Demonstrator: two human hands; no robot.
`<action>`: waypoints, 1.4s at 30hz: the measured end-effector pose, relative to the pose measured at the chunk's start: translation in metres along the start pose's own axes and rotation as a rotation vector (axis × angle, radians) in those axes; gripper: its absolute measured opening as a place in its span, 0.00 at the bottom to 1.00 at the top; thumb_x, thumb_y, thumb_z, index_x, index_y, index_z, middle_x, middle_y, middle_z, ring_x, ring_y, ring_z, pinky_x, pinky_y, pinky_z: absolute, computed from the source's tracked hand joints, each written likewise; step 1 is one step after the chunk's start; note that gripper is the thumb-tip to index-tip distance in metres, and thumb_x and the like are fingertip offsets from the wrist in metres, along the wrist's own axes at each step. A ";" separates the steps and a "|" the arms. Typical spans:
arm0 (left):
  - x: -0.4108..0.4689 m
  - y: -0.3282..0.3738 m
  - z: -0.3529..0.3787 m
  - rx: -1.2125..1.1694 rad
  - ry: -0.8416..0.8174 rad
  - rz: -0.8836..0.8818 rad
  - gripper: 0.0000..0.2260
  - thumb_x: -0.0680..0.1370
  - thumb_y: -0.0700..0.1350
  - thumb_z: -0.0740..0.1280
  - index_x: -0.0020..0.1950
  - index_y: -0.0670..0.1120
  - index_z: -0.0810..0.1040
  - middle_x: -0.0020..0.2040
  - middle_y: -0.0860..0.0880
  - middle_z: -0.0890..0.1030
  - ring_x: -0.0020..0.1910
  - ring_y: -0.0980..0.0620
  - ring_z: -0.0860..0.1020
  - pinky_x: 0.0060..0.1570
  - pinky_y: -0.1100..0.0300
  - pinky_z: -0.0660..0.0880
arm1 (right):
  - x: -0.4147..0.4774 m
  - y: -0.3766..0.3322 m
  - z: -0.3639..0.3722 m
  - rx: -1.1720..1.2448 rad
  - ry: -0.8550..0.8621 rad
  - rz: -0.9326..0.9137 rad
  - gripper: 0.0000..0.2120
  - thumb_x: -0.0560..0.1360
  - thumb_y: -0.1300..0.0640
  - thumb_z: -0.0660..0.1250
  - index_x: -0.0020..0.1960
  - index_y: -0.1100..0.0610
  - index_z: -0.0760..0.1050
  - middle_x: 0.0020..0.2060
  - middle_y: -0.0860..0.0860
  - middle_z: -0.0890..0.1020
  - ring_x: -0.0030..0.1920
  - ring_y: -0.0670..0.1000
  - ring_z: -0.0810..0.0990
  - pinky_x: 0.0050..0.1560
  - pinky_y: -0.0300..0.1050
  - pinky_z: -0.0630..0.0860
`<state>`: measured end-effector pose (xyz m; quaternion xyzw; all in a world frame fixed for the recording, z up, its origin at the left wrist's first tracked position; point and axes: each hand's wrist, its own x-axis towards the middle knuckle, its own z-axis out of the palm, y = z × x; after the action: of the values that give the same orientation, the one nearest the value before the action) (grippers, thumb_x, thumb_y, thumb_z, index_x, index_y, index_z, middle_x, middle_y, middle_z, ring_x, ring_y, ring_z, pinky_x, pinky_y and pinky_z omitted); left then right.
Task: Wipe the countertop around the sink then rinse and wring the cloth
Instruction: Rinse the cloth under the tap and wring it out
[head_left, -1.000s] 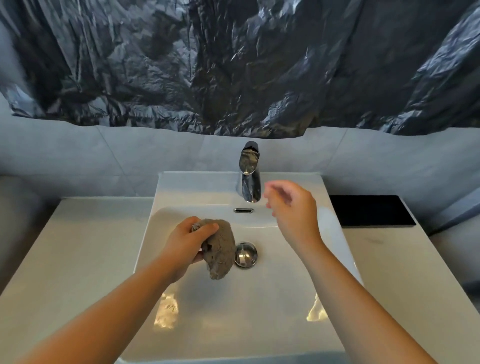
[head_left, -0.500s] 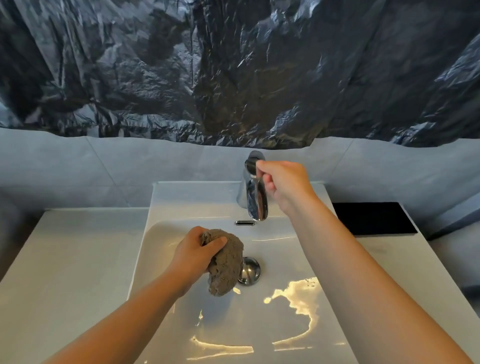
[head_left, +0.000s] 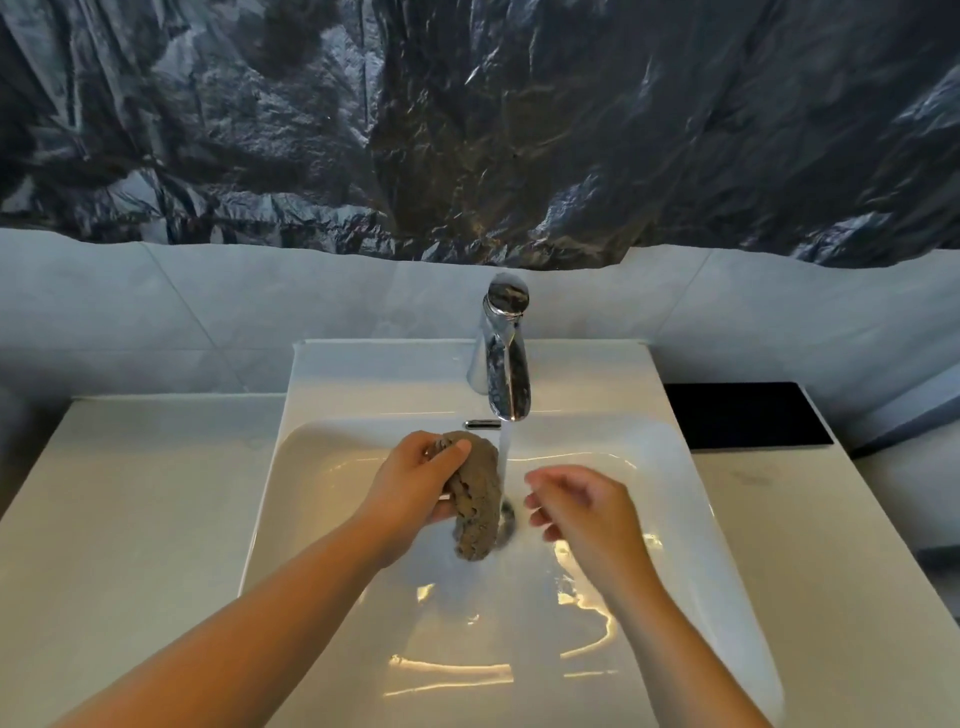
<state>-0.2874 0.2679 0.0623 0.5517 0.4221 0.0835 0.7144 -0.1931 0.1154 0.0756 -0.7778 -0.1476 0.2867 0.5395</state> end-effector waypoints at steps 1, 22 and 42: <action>-0.001 0.000 0.003 -0.005 -0.012 -0.005 0.11 0.78 0.47 0.65 0.57 0.42 0.74 0.52 0.40 0.80 0.51 0.45 0.81 0.48 0.51 0.81 | -0.003 0.008 0.004 -0.005 -0.043 0.006 0.04 0.75 0.59 0.68 0.46 0.53 0.81 0.36 0.47 0.84 0.36 0.46 0.83 0.35 0.36 0.77; 0.004 -0.016 -0.022 0.511 0.109 0.208 0.12 0.75 0.44 0.69 0.57 0.51 0.75 0.53 0.55 0.78 0.51 0.57 0.77 0.46 0.64 0.72 | 0.022 -0.002 0.009 -0.066 -0.026 -0.159 0.07 0.81 0.56 0.58 0.49 0.53 0.74 0.41 0.46 0.77 0.43 0.43 0.75 0.37 0.28 0.71; 0.003 0.025 -0.006 0.486 -0.248 0.342 0.08 0.78 0.49 0.66 0.46 0.45 0.81 0.42 0.45 0.83 0.41 0.52 0.79 0.44 0.59 0.76 | 0.033 0.007 0.006 0.067 -0.157 -0.128 0.06 0.76 0.58 0.68 0.53 0.51 0.78 0.43 0.52 0.82 0.47 0.51 0.82 0.48 0.41 0.80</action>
<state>-0.2816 0.2835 0.0820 0.7750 0.2407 0.0312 0.5836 -0.1717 0.1354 0.0586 -0.7234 -0.2293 0.3165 0.5691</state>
